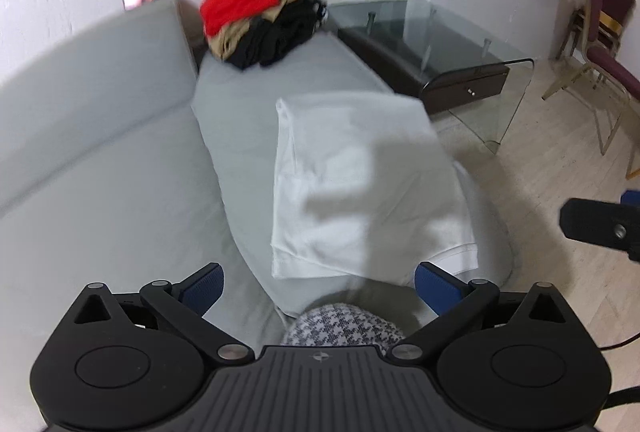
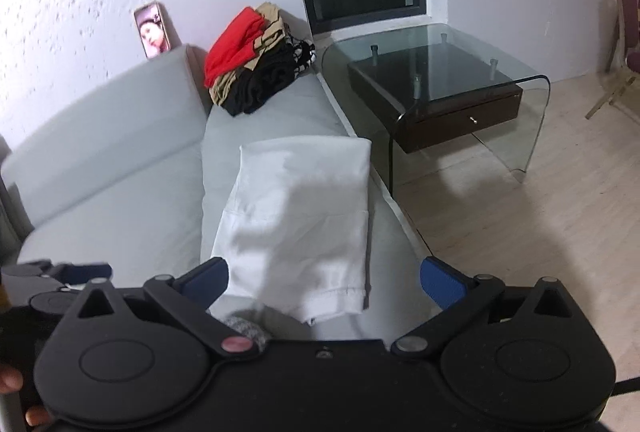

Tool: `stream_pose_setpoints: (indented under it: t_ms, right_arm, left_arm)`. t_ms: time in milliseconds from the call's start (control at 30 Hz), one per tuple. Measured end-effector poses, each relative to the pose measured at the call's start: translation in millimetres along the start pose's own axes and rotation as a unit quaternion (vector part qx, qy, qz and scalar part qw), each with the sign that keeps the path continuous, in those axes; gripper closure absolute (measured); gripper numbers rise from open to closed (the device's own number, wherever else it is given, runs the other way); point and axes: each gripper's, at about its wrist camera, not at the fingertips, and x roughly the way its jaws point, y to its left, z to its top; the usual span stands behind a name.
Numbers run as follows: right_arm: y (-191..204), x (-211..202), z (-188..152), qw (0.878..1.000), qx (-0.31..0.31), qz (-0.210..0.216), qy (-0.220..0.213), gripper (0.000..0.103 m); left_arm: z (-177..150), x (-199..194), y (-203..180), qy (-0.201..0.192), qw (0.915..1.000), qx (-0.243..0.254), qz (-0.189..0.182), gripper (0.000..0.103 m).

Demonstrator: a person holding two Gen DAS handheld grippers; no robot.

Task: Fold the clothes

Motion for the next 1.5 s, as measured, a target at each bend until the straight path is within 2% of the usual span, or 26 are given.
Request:
stream_pose_setpoints:
  t_ms: [133,500,1000,1500]
  right_arm:
    - [3.8,-16.2,12.4,1.0,0.003,-0.011,0.027,0.0]
    - [13.5,-40.6,11.0,0.998,-0.026,-0.043,0.034,0.0]
    - [12.1,-35.0,0.5,0.998,-0.029,-0.035,0.044,0.0]
    - [6.6,-26.5,-1.5,0.996,-0.034,-0.049,0.061,0.0]
  left_arm:
    - [0.5,-21.2,-5.1,0.003,0.9998,-0.004,-0.02,0.001]
    - [-4.0,-31.6,-15.0,-0.01,0.9994,-0.009,-0.031,0.001]
    - [-5.8,-22.3,-25.4,0.016,0.9994,0.001,-0.03,0.001]
    - [-7.5,-15.1,-31.0,0.041,0.9983,0.002,-0.042,0.001]
